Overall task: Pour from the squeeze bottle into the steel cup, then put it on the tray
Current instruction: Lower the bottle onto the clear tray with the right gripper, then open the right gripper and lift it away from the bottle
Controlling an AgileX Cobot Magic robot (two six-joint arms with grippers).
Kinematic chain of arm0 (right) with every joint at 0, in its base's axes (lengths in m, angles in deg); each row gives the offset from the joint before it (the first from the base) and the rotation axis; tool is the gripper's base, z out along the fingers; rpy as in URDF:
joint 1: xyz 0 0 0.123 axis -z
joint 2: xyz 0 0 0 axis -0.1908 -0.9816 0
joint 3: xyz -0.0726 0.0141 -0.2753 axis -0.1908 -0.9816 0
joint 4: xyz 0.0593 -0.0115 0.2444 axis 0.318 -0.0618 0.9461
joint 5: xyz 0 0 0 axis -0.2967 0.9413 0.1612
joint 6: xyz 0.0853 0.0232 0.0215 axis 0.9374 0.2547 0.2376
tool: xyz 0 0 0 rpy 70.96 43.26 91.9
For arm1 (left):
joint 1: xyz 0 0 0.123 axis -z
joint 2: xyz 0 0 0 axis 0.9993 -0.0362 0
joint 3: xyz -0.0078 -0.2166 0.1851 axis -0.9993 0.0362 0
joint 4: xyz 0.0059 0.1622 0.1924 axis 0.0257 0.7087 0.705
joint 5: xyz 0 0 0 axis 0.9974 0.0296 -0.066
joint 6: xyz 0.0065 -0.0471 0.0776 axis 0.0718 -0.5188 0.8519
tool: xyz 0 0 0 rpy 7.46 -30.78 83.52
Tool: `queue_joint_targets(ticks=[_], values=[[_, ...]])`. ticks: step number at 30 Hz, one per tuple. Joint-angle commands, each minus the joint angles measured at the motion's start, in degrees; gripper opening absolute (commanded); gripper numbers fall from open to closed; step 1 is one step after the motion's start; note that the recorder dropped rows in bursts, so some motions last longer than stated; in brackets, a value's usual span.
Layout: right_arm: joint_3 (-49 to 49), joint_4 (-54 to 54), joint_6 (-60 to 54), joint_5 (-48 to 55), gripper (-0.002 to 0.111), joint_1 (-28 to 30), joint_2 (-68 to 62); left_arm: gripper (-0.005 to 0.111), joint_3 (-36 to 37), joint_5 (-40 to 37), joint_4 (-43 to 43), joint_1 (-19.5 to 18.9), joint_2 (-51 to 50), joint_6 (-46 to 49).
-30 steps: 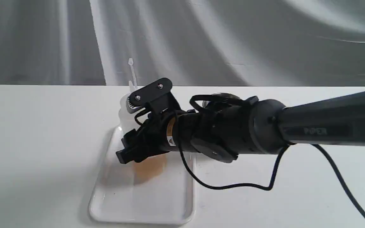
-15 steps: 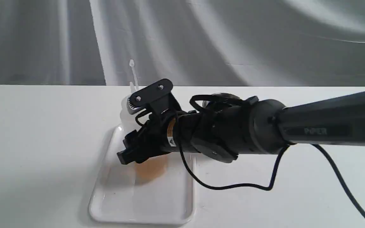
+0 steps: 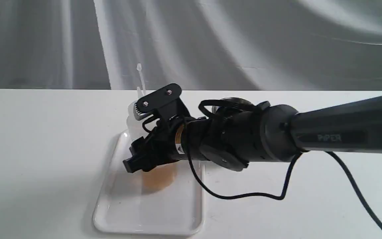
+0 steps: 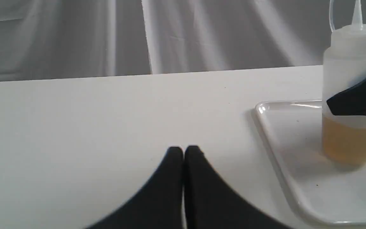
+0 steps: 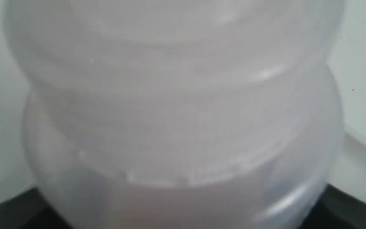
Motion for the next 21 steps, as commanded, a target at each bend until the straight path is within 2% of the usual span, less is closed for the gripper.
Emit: queue_joint_targets(ticks=[1, 4, 8, 9, 12, 21], values=[[0.1, 0.2, -0.3, -0.4, 0.026, -0.1, 0.4, 0.000, 0.3, 0.4, -0.1, -0.1, 0.1, -0.1], [0.1, 0.2, -0.4, -0.4, 0.049, -0.1, 0.4, 0.000, 0.3, 0.4, -0.1, -0.1, 0.1, -0.1], [0.1, 0.2, -0.4, -0.4, 0.088, -0.1, 0.4, 0.000, 0.3, 0.4, -0.1, -0.1, 0.1, -0.1], [0.1, 0.2, -0.4, -0.1, 0.095, -0.1, 0.4, 0.000, 0.3, 0.4, -0.1, -0.1, 0.1, -0.1], [0.1, 0.2, -0.4, 0.6, 0.105, -0.1, 0.4, 0.000, 0.3, 0.4, -0.1, -0.1, 0.1, -0.3], [0.1, 0.1, -0.4, 1.2, 0.105, 0.0, 2.6, 0.000, 0.3, 0.4, -0.1, -0.1, 0.1, -0.3]])
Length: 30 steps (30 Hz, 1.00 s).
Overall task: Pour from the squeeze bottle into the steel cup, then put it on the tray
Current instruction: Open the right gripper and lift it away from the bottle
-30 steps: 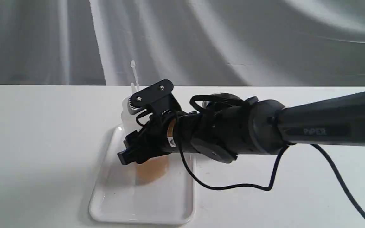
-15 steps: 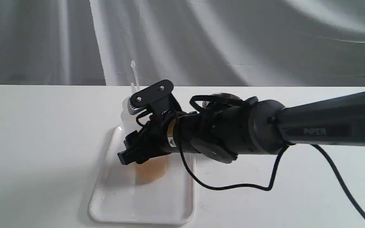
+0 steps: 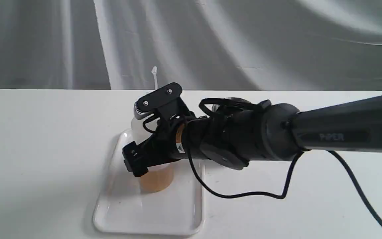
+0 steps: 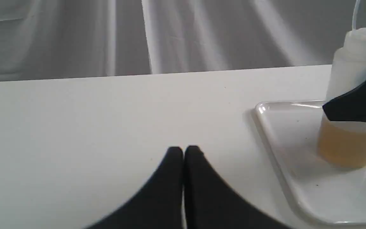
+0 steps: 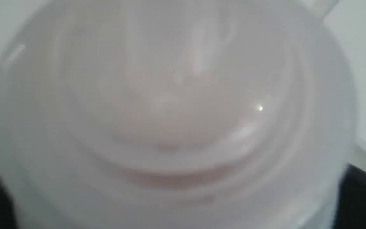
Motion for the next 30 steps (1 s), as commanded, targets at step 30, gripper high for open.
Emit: queue_joint_targets(ticks=[30], values=[[-21.3, 0.1, 0.2, 6.4, 0.103, 0.9, 47.7, 0.000, 0.3, 0.4, -0.1, -0.1, 0.1, -0.2]])
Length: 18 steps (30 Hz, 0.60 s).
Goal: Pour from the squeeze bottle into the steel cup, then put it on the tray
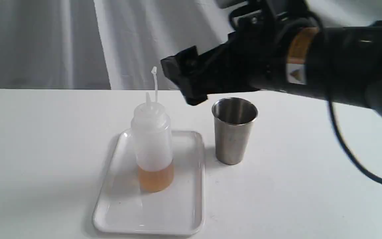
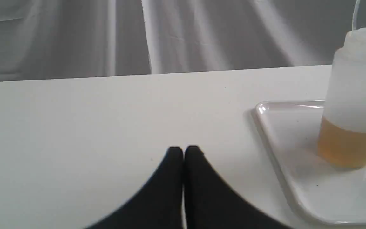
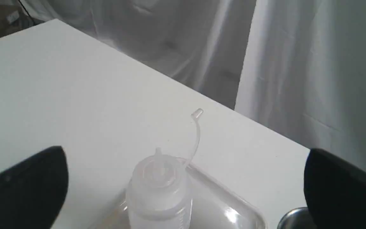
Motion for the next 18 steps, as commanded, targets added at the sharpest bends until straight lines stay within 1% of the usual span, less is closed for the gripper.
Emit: queue_joint_targets(ticks=[1, 4, 7, 10, 11, 12, 15, 16, 17, 18], values=[[-4.9, 0.1, 0.2, 0.1, 0.103, 0.5, 7.8, 0.000, 0.3, 0.4, -0.1, -0.1, 0.1, -0.2], [-8.6, 0.1, 0.2, -0.1, 0.096, 0.5, 13.9, 0.000, 0.3, 0.4, -0.1, -0.1, 0.1, -0.2], [-11.8, 0.1, 0.2, -0.1, 0.077, 0.5, 19.5, 0.000, 0.3, 0.4, -0.1, -0.1, 0.1, -0.2], [-13.9, 0.1, 0.2, -0.1, 0.054, 0.5, 22.8, 0.000, 0.3, 0.4, -0.1, -0.1, 0.1, -0.3], [-14.4, 0.2, 0.2, 0.0, 0.042, 0.5, 23.7, 0.000, 0.3, 0.4, -0.1, -0.1, 0.1, -0.3], [-15.0, 0.2, 0.2, 0.2, 0.033, 0.5, 24.1, 0.000, 0.3, 0.4, -0.1, -0.1, 0.1, -0.3], [-15.3, 0.2, 0.2, 2.0, 0.009, 0.5, 24.6, 0.000, 0.3, 0.4, -0.1, -0.1, 0.1, -0.3], [-15.3, 0.2, 0.3, 3.4, 0.003, 0.5, 24.6, 0.000, 0.3, 0.4, -0.1, -0.1, 0.1, -0.3], [-15.3, 0.5, 0.6, 4.7, 0.000, 0.4, 24.6, 0.000, 0.3, 0.4, -0.1, -0.1, 0.1, -0.3], [-15.3, 1.2, 0.6, 5.3, 0.000, 0.4, 24.6, 0.000, 0.3, 0.4, -0.1, -0.1, 0.1, -0.3]])
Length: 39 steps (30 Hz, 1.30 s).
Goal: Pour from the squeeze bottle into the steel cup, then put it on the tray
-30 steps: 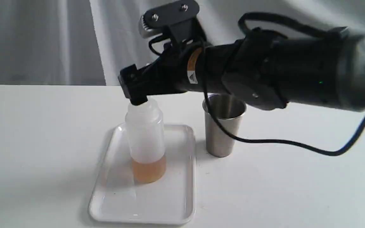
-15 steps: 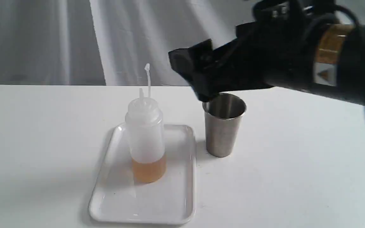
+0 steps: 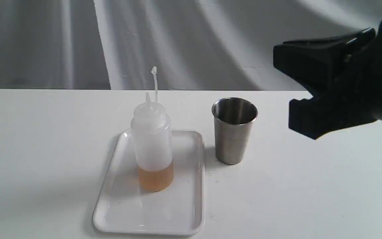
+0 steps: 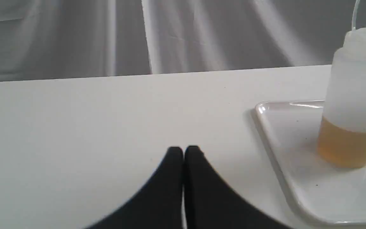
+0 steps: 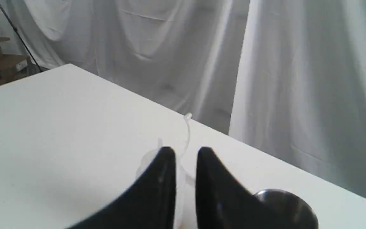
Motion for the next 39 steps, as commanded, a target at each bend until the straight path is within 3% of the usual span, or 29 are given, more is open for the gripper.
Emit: queue_joint_targets(ticks=[1, 8, 20, 30, 39], values=[[-0.5, 1.5, 0.5, 3.0, 0.000, 0.5, 0.4, 0.000, 0.3, 0.4, -0.1, -0.1, 0.1, -0.3], [-0.5, 1.5, 0.5, 3.7, 0.000, 0.7, 0.8, 0.000, 0.3, 0.4, -0.1, -0.1, 0.1, -0.2], [-1.5, 1.3, 0.5, 3.8, 0.000, 8.2, 11.4, 0.000, 0.3, 0.4, -0.1, -0.1, 0.1, -0.3], [-14.2, 13.0, 0.5, 1.6, 0.000, 21.6, 28.8, 0.000, 0.3, 0.4, -0.1, -0.1, 0.1, -0.2], [-29.0, 14.9, 0.2, -20.6, 0.000, 35.1, 35.9, 0.000, 0.3, 0.4, -0.1, -0.1, 0.1, -0.3]])
